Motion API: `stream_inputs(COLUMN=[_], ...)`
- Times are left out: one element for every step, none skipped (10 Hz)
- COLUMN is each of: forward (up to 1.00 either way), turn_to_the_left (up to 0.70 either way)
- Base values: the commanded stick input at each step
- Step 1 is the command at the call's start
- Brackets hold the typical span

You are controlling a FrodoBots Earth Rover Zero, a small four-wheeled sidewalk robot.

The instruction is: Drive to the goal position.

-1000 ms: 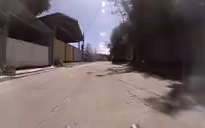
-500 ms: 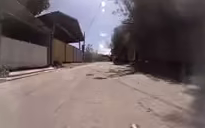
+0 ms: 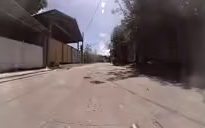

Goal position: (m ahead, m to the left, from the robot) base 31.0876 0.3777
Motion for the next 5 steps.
stream_inputs(forward=[1.0, 1.0, 1.0, 1.0, 1.0], turn_to_the_left=[0.0, -0.19, -0.27, -0.27, -0.05])
